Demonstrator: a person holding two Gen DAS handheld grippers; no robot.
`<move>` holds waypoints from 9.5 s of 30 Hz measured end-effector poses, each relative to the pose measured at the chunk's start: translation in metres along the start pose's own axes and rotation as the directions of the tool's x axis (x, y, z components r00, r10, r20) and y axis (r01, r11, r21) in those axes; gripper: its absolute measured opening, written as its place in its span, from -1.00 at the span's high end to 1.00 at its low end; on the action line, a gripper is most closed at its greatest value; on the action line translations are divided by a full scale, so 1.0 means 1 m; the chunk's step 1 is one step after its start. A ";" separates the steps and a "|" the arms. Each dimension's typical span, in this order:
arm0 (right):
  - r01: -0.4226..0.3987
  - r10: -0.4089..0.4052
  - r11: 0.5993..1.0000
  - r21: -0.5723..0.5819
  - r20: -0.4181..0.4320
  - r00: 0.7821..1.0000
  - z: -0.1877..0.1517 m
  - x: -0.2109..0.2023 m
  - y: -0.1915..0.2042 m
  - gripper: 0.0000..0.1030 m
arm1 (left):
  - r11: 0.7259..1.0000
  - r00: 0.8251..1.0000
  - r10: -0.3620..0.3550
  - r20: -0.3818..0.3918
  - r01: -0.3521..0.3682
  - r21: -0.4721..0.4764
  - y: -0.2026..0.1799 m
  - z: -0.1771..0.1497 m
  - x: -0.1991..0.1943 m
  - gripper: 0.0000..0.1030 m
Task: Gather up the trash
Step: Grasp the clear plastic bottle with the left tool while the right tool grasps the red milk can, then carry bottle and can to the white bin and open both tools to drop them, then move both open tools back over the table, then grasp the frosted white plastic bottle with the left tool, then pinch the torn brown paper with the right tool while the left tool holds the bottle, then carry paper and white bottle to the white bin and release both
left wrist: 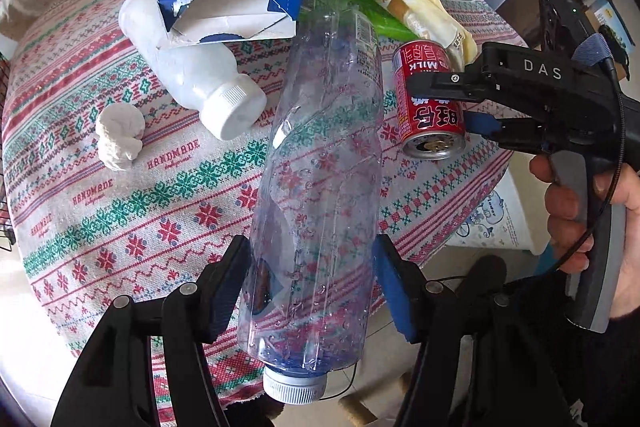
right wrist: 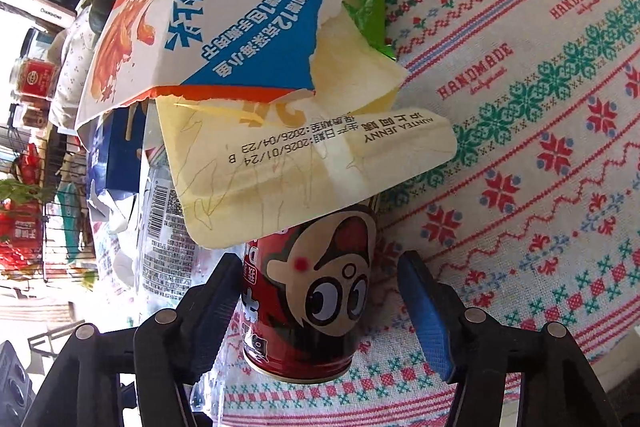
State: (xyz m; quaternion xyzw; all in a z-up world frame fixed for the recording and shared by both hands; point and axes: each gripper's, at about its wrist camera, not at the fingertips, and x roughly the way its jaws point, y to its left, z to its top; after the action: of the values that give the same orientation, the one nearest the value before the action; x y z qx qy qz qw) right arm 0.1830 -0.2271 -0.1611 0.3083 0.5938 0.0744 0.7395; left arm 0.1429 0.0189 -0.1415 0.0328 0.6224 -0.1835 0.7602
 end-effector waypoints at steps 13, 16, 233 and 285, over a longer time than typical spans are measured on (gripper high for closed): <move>-0.009 0.007 0.999 -0.050 -0.035 0.999 -0.008 -0.025 -0.016 -0.08 | 0.999 1.000 0.018 -0.006 -0.017 0.035 -0.041 0.040 0.025 -0.24; -0.021 0.019 0.997 -0.074 -0.026 0.999 -0.014 -0.048 -0.025 -0.08 | 0.998 1.000 0.003 0.020 -0.004 0.065 -0.047 0.036 0.013 -0.23; 0.477 -0.290 0.855 -0.203 0.575 0.765 0.003 -0.239 -0.087 1.00 | 0.980 0.902 -0.175 0.396 0.121 0.157 -0.171 0.063 -0.064 -0.03; 0.514 -0.507 0.856 0.056 0.291 0.811 -0.019 -0.265 -0.254 -0.04 | 0.865 0.960 -0.222 0.168 0.115 0.488 -0.371 0.028 0.088 -0.51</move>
State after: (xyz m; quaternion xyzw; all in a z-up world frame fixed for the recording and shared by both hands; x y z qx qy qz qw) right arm 0.0251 -0.5489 -0.0805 0.1357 0.5365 -0.1661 0.8162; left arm 0.0645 -0.3555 -0.1535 0.1425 0.4715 -0.3985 0.7737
